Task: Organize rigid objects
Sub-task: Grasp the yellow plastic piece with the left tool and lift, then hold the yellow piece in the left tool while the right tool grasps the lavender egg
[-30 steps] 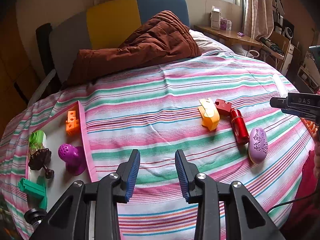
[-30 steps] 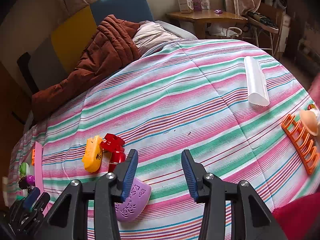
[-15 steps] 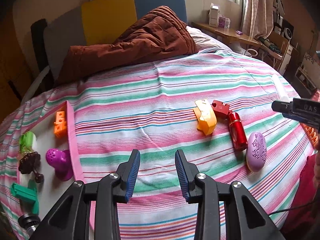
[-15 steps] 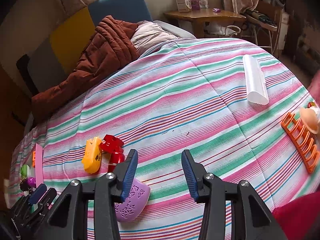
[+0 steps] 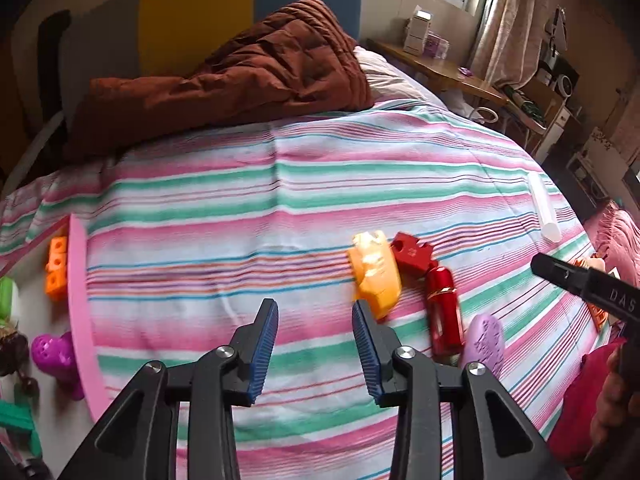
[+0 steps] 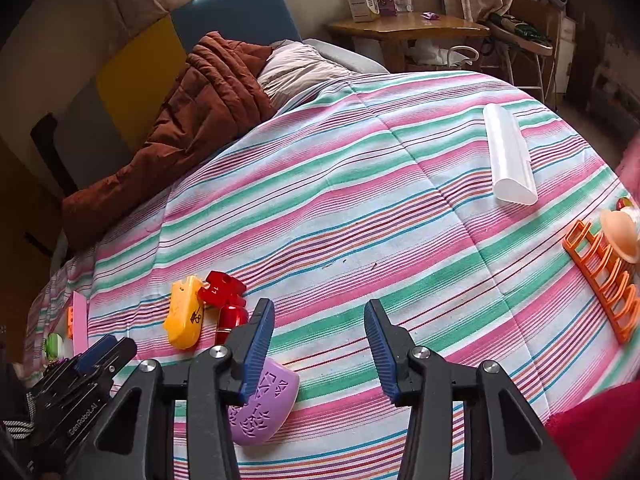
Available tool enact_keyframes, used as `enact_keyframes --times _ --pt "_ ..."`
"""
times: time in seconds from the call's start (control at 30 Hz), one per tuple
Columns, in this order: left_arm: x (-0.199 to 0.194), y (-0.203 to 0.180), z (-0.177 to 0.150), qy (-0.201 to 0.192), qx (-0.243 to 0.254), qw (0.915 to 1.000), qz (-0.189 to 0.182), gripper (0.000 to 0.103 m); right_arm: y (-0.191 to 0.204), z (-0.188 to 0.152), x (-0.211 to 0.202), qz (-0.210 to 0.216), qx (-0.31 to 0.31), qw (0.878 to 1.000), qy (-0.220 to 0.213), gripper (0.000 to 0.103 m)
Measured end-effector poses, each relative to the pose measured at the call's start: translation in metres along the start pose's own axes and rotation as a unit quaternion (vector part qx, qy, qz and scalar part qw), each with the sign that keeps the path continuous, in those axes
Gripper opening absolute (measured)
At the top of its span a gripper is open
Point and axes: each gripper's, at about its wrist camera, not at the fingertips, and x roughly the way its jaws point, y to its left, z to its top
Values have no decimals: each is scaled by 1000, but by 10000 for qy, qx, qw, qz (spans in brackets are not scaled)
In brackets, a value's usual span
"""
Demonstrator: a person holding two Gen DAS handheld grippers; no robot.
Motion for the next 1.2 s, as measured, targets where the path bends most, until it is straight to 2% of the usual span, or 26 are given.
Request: enact_keyframes --times 0.1,0.2,0.3,0.43,0.5,0.57,0.6,0.67,0.7,0.8,0.97,1.2 --pt "5 -10 7 -23 100 9999 -87 44 0 0 0 16 13 10000 4 48" --pt "14 -24 15 2 275 9996 -99 46 -1 0 0 22 36 10000 5 48" --pt "23 -33 21 9 401 9992 -84 54 -3 1 0 30 80 10000 -1 49" --pt "42 -34 30 67 387 9992 -17 54 -5 2 -1 47 122 9999 3 49" --pt "55 -33 30 226 418 9989 9 54 -5 2 0 62 129 9999 20 49" --pt "71 -27 25 515 334 9981 -110 47 -4 3 2 42 104 9999 32 49" --pt "71 -25 22 447 307 9985 -49 31 -5 3 2 36 97 9999 30 49" --pt "66 -20 19 369 281 9989 -60 29 -6 3 2 2 87 10000 22 49" --pt "63 -17 16 371 244 9989 -150 29 -6 3 3 -3 96 10000 19 49" --pt "50 -14 -1 288 415 9987 39 29 -7 3 5 -22 96 9999 33 49" --pt "26 -5 -34 146 395 9991 47 29 -3 1 8 41 48 9999 97 49" --pt "-7 4 -83 -102 467 9986 225 29 5 -6 18 290 -65 9985 456 49"
